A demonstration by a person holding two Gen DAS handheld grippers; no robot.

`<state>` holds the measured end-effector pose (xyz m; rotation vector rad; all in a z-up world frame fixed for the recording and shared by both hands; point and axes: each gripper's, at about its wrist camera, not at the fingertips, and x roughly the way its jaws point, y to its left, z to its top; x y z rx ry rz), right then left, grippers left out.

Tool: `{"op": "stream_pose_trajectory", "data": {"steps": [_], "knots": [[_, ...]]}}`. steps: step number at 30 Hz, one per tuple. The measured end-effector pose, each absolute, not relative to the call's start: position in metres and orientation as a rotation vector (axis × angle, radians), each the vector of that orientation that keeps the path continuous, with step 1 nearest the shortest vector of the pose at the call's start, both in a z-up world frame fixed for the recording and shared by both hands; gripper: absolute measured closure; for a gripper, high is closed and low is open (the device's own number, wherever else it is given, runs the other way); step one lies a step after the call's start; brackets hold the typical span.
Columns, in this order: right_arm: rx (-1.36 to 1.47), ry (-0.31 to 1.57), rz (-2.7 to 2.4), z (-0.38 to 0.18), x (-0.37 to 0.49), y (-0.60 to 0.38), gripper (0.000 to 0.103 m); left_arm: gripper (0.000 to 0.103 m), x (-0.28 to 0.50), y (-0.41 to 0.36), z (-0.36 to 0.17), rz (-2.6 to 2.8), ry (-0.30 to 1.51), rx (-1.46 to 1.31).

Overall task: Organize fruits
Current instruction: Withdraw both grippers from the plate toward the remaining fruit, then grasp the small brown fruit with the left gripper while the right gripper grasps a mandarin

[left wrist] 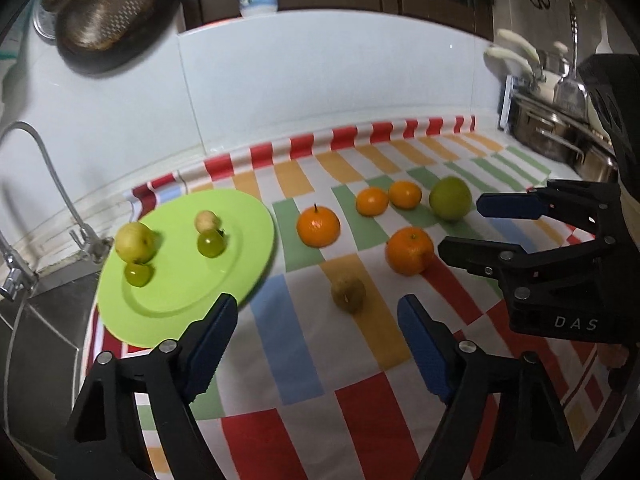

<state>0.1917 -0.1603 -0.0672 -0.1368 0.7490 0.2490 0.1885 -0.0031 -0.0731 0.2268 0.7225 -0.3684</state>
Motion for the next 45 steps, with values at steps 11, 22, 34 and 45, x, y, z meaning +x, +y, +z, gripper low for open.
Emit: {"op": "stream_pose_trajectory", "data": {"steps": [11, 22, 34, 45], "knots": [[-0.144, 0.844, 0.297, -0.103, 0.223, -0.156, 0.043, 0.042, 0.217, -0.012, -0.098, -0.409, 0.799, 0.206], [-0.122, 0.883, 0.328, -0.116, 0.243, -0.157, 0.050, 0.061, 0.233, -0.021, -0.110, -0.447, 0.852, 0.186], [-0.081, 0.893, 0.327, -0.116, 0.243, -0.157, 0.059, 0.076, 0.236, -0.017, -0.104, -0.454, 0.854, 0.143], [-0.030, 0.830, 0.301, -0.091, 0.223, -0.156, 0.059, 0.076, 0.214, -0.001, -0.077, -0.414, 0.789, 0.111]]}}
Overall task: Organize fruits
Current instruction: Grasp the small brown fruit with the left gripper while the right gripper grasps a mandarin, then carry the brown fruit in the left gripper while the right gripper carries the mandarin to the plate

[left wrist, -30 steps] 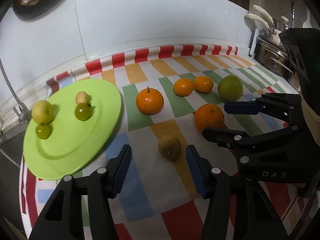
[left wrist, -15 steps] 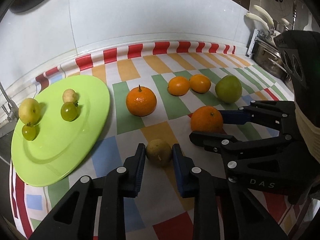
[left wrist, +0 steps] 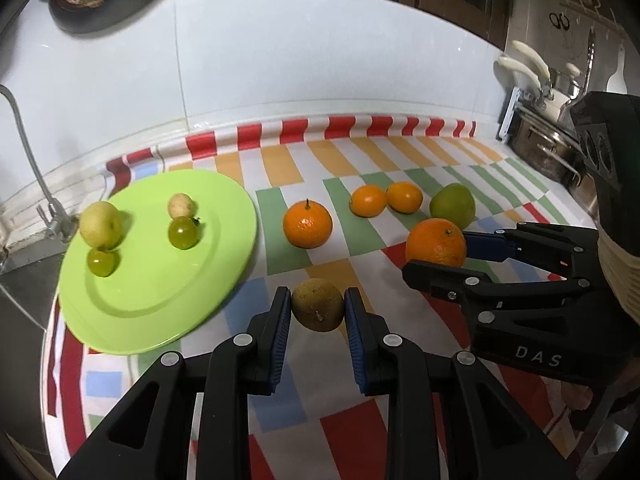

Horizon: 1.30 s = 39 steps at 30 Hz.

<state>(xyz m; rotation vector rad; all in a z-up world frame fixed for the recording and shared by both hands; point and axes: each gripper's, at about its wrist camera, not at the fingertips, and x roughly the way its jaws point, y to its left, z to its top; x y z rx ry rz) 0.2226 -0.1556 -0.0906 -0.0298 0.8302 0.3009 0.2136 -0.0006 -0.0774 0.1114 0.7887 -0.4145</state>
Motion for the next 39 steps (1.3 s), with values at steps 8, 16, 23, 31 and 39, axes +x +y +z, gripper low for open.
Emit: {"op": "stream_pose_trajectory", "data": {"steps": [8, 16, 23, 31, 39], "knots": [[-0.019, 0.766, 0.295, -0.063, 0.199, -0.146, 0.059, 0.075, 0.192, 0.014, -0.060, -0.393, 0.737, 0.105], [-0.037, 0.739, 0.304, -0.051, 0.178, -0.131, 0.059, 0.076, 0.171, 0.031, -0.050, -0.373, 0.708, 0.094], [-0.044, 0.716, 0.333, -0.043, 0.166, -0.113, 0.059, 0.076, 0.159, 0.050, -0.043, -0.344, 0.688, 0.083], [-0.049, 0.685, 0.366, -0.035, 0.166, -0.087, 0.059, 0.076, 0.156, 0.080, -0.032, -0.307, 0.647, 0.074], [-0.050, 0.656, 0.384, -0.029, 0.172, -0.062, 0.059, 0.075, 0.164, 0.106, -0.024, -0.280, 0.614, 0.066]]}}
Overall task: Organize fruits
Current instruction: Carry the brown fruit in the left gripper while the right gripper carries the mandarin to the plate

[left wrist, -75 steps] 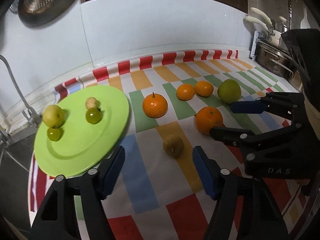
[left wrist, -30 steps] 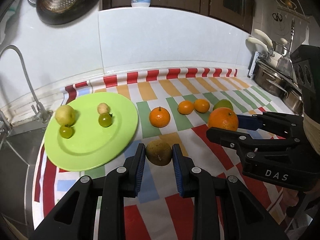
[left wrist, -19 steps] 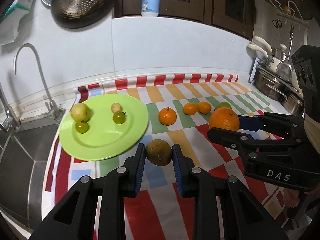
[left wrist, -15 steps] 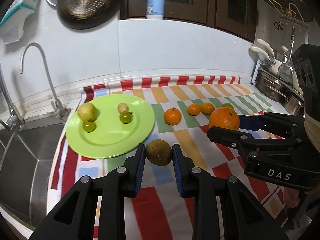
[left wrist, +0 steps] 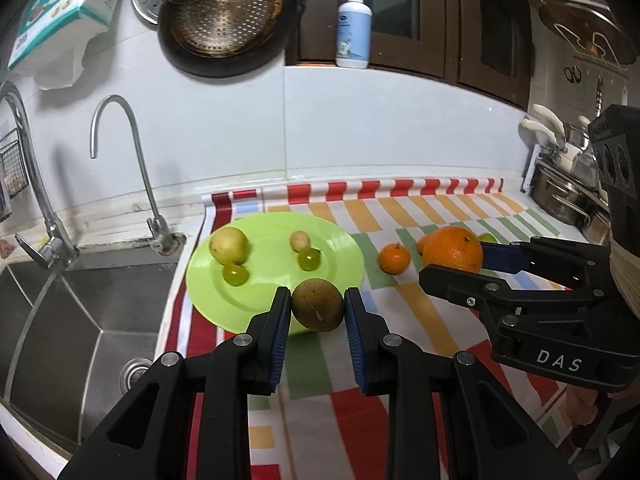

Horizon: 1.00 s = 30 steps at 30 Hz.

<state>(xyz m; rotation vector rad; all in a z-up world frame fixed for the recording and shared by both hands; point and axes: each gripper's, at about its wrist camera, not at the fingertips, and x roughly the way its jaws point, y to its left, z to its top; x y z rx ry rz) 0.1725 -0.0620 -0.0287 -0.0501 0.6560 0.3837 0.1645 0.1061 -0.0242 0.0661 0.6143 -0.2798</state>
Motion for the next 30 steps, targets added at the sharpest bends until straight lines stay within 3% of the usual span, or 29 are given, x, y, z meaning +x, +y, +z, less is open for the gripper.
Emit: {"op": "stream_pose_trajectory", "data": {"steps": [16, 30], "knots": [[-0.075, 0.649, 0.406, -0.029, 0.211, -0.022, 0.059, 0.076, 0.205, 0.141, -0.030, -0.255, 0.617, 0.047], [-0.087, 0.742, 0.407, -0.063, 0.261, -0.003, 0.059, 0.075, 0.255, 0.151, -0.060, -0.260, 0.677, 0.057]]}}
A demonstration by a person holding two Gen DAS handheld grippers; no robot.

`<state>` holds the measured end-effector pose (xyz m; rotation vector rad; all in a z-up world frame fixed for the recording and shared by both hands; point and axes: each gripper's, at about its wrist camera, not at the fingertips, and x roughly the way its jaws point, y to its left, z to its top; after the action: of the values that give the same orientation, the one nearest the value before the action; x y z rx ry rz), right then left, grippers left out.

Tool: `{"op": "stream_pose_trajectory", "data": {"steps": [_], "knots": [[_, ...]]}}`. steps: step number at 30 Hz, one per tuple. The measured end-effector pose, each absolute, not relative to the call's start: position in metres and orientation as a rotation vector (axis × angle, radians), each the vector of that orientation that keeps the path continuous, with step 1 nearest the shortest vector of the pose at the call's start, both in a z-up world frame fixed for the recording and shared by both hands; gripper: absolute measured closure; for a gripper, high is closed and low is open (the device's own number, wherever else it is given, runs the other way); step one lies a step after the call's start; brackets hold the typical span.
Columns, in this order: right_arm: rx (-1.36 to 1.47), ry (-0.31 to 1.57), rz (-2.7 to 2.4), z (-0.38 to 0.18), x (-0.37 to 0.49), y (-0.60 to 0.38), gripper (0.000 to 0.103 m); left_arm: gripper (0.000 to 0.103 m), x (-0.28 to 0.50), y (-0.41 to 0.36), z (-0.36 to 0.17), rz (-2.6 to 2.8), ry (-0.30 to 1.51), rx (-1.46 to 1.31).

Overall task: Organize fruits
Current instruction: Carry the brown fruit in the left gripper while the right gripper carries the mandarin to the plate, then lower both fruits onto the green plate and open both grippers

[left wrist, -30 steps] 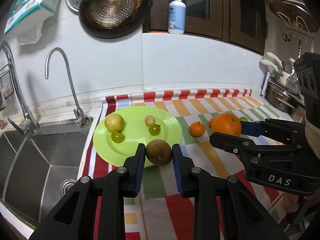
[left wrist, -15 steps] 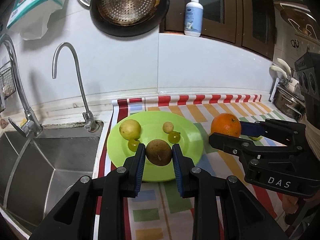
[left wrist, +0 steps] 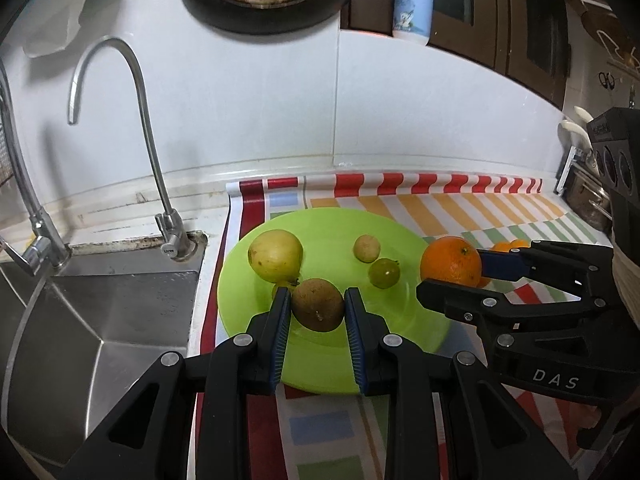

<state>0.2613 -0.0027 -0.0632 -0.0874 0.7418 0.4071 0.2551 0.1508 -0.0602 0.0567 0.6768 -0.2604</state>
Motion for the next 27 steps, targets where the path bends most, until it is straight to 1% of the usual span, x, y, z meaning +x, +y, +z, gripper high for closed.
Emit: {"op": "stream_pose_trajectory", "data": {"steps": [12, 13, 14, 15, 16, 17, 19, 21, 23, 25, 27], "knots": [[-0.081, 0.812, 0.402, -0.091, 0.292, 0.002, 0.059, 0.075, 0.280, 0.147, -0.083, -0.281, 0.732, 0.056], [-0.081, 0.813, 0.399, -0.091, 0.293, 0.002, 0.059, 0.072, 0.281, 0.147, -0.083, -0.280, 0.733, 0.058], [-0.081, 0.815, 0.395, -0.092, 0.294, 0.002, 0.058, 0.066, 0.281, 0.147, -0.082, -0.273, 0.732, 0.061], [-0.081, 0.813, 0.390, -0.091, 0.295, 0.001, 0.051, 0.062, 0.281, 0.148, -0.081, -0.261, 0.726, 0.063], [-0.079, 0.808, 0.371, -0.090, 0.295, -0.001, 0.048, 0.060, 0.280, 0.150, -0.080, -0.252, 0.720, 0.064], [-0.073, 0.800, 0.357, -0.089, 0.294, -0.003, 0.042, 0.059, 0.279, 0.151, -0.078, -0.245, 0.718, 0.064], [-0.065, 0.785, 0.348, -0.085, 0.291, -0.008, 0.042, 0.056, 0.276, 0.154, -0.075, -0.236, 0.712, 0.059], [-0.067, 0.780, 0.332, -0.083, 0.288, -0.011, 0.042, 0.050, 0.271, 0.153, -0.072, -0.224, 0.699, 0.066], [-0.061, 0.776, 0.321, -0.080, 0.283, -0.015, 0.042, 0.050, 0.266, 0.152, -0.069, -0.216, 0.695, 0.073], [-0.059, 0.772, 0.311, -0.077, 0.277, -0.019, 0.042, 0.047, 0.260, 0.150, -0.066, -0.204, 0.692, 0.071], [-0.061, 0.767, 0.303, -0.074, 0.272, -0.022, 0.042, 0.041, 0.254, 0.150, -0.062, -0.199, 0.689, 0.061]]}}
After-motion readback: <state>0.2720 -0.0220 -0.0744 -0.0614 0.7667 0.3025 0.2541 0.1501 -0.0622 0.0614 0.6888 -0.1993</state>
